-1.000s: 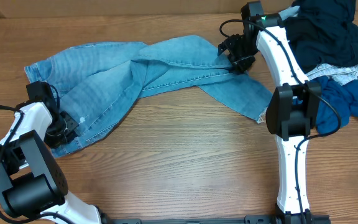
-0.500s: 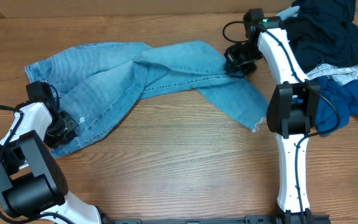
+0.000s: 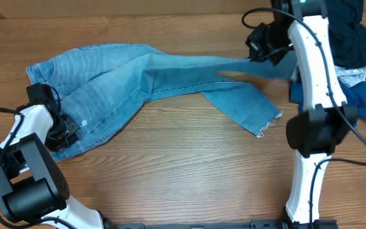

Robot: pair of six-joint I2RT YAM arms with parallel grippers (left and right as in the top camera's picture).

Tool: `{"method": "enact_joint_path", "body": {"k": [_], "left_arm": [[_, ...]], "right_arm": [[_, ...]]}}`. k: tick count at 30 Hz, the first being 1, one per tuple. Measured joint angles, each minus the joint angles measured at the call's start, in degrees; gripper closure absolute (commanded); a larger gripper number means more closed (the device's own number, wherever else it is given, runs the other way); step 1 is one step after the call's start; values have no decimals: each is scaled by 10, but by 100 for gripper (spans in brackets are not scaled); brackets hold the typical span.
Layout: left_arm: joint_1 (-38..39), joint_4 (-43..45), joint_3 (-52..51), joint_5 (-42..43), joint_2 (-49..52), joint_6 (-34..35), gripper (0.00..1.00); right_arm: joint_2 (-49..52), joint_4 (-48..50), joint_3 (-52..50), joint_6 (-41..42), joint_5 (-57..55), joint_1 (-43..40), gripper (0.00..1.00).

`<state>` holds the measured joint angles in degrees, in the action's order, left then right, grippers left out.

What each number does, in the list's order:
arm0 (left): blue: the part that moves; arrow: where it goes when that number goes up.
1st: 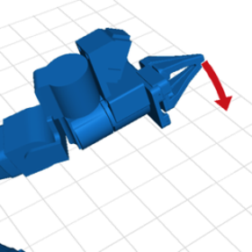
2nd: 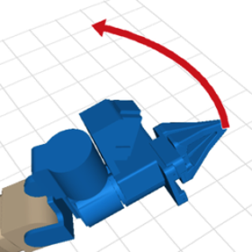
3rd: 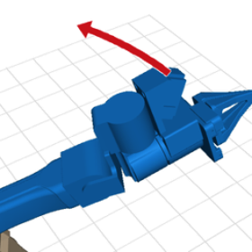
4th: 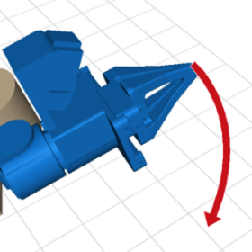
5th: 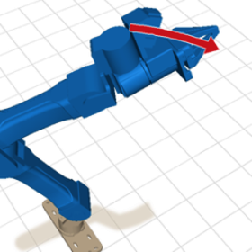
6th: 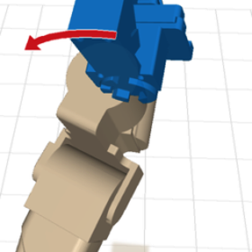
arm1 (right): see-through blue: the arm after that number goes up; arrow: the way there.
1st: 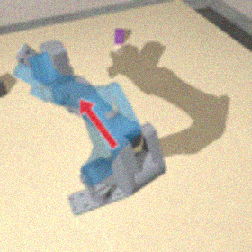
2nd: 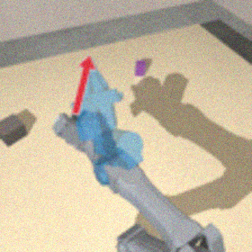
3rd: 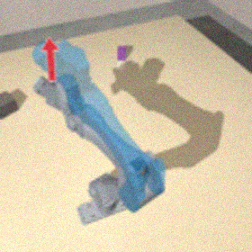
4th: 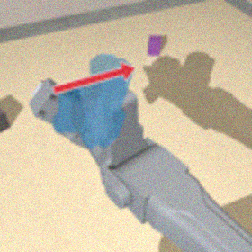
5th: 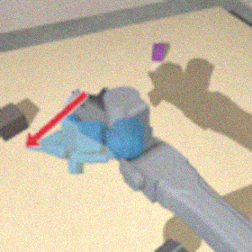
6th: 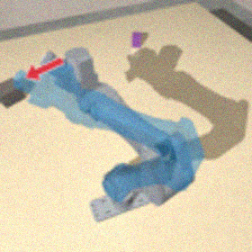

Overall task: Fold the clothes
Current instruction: 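Pull the jeans leg rightward with the right gripper to spread it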

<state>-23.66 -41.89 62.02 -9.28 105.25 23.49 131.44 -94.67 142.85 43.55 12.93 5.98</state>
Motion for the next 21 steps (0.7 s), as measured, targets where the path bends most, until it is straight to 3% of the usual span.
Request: {"method": "enact_joint_path", "body": {"k": [10,17,21], "left_arm": [[0,0,0,0,0,-2,96],[0,-1,0,0,0,-17,96],[0,0,0,0,0,-24,96]], "right_arm": [[-31,-24,1,-40,14,71,96],[-32,-25,-3,-90,-66,155,96],[-76,-21,-75,-135,-106,163,96]]}}
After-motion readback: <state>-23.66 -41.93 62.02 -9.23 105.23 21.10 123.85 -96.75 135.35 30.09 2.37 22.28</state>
